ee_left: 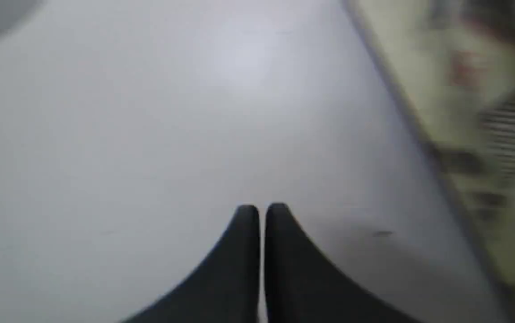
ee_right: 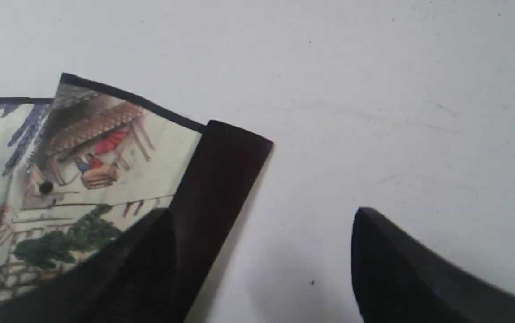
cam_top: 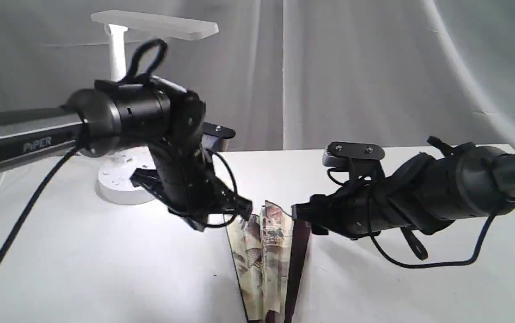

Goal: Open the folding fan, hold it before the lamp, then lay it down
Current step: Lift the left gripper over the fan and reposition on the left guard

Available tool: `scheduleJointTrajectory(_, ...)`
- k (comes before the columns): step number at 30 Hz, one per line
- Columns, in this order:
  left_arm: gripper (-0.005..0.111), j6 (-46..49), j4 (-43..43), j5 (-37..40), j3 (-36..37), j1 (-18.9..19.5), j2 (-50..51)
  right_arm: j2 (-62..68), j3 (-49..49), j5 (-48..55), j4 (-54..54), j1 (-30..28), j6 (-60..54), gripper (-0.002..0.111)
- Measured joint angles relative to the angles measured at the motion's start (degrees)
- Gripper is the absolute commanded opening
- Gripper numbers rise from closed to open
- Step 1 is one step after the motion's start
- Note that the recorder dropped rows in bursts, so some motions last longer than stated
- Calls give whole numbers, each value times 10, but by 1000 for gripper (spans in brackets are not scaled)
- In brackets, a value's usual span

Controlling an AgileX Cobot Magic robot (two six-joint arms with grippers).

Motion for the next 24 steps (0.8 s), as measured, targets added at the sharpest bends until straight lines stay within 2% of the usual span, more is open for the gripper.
scheduleJointTrajectory(2, 0, 57, -77, -15, -18, 7, 0, 0, 0, 2, -1, 0, 0, 57)
scheduleJointTrajectory(4, 0, 79, -95, -37, -22, 8, 0, 0, 0, 4, -1, 0, 0, 57)
scheduleJointTrajectory(9, 0, 96, -97, -76, -25, -1, 15, 0, 0, 17, -1, -8, 4, 57)
scheduleJointTrajectory(17, 0, 101, -96, -116, -25, -22, 48, 0, 8, 36, -1, -60, 27, 57)
scheduleJointTrajectory(24, 0, 125, -96, -152, -25, -32, 47, 0, 8, 40, -1, -61, 30, 57)
